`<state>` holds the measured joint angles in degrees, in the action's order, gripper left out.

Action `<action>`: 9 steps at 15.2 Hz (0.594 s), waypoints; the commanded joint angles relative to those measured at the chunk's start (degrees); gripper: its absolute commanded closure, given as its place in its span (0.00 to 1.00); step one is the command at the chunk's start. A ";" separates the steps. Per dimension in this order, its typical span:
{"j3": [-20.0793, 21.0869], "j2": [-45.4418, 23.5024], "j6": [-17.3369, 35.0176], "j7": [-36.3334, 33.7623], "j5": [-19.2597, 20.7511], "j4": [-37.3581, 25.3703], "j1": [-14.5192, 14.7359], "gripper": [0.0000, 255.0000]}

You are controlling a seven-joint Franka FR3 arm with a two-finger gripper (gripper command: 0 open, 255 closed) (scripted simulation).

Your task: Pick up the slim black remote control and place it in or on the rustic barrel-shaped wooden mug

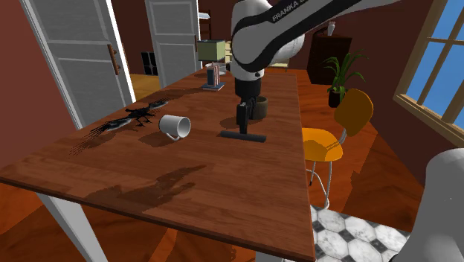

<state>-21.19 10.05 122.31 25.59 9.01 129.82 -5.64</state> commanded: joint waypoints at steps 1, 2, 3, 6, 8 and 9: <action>-1.44 -4.17 1.79 2.40 -1.53 -2.55 -0.38 0.00; -2.03 -6.37 2.64 3.64 -2.52 -3.90 -0.61 0.00; -2.56 -8.60 3.41 4.90 -3.60 -5.32 -0.91 0.00; -3.67 -15.38 5.23 8.79 -7.26 -10.03 -2.16 0.00; -3.93 -19.96 6.01 11.33 -9.87 -13.56 -3.41 0.00; -3.92 -22.24 6.27 12.54 -11.16 -15.44 -4.16 0.00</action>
<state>-25.00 -9.83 128.15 36.71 -0.78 116.21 -9.05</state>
